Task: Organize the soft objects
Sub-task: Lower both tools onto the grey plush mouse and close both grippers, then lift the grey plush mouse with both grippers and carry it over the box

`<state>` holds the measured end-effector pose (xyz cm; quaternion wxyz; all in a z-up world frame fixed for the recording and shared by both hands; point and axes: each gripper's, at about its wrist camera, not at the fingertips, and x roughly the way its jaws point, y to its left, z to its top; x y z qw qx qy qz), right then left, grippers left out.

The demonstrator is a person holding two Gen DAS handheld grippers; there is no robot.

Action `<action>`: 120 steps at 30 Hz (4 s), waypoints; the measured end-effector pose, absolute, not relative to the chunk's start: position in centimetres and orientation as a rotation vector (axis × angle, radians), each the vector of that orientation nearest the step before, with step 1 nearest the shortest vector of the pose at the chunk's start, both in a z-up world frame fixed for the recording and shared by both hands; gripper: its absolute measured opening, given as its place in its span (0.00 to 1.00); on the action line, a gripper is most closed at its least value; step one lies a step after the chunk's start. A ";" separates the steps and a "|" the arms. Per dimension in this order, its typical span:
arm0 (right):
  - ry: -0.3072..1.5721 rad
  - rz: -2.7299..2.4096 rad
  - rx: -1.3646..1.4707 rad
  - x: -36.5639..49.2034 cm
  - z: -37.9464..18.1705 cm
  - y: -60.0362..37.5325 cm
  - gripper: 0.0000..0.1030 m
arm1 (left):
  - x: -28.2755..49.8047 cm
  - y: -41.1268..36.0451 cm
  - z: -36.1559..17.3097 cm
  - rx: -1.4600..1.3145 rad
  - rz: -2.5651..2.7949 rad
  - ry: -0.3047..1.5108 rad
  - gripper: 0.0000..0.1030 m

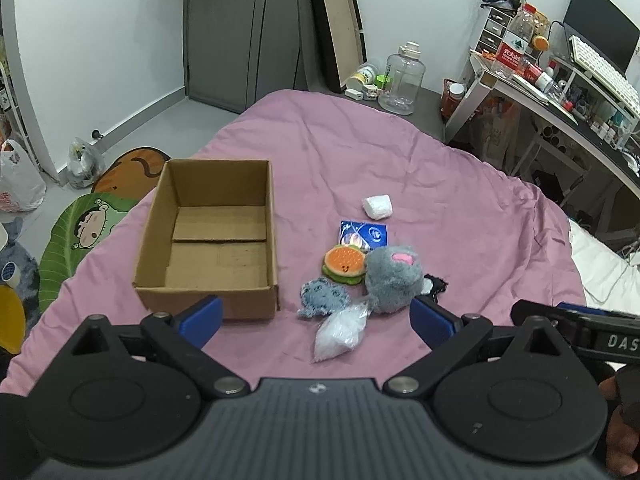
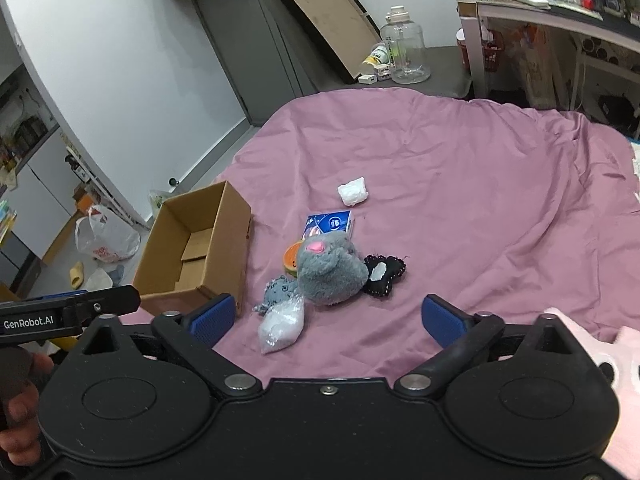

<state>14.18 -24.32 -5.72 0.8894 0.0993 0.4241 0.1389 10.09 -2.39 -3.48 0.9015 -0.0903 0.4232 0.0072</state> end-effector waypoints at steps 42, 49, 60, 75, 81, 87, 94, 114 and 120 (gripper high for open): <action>1.068 0.369 0.618 28.3 -17.9 -25.4 0.27 | 24.3 -6.0 -15.9 -0.432 -0.033 1.029 0.38; 1.085 0.337 0.713 28.5 -18.6 -26.5 0.19 | 24.1 -5.5 -17.4 -0.617 -0.044 1.039 0.37; 1.056 0.366 0.714 27.3 -16.9 -26.5 0.18 | 23.0 -5.0 -15.9 -0.718 -0.071 0.989 0.19; 0.961 0.471 0.702 26.0 -10.9 -22.7 0.17 | 20.3 -1.8 -9.4 -0.702 -0.036 0.861 0.16; 0.938 0.505 0.691 25.2 -8.7 -20.2 0.17 | 19.2 0.4 -7.1 -0.699 -0.011 0.832 0.16; 0.931 0.528 0.664 24.4 -6.8 -17.5 0.16 | 18.0 3.1 -5.4 -0.709 0.011 0.814 0.16; 0.922 0.554 0.646 23.9 -5.1 -14.2 0.16 | 16.9 6.1 -3.8 -0.715 0.029 0.792 0.16; 0.955 0.603 0.571 26.3 -3.5 -5.8 0.14 | 17.5 14.5 -4.0 -0.796 0.086 0.783 0.16; 0.996 0.592 0.566 27.4 -4.9 -4.3 0.14 | 18.5 16.2 -5.3 -0.813 0.100 0.799 0.16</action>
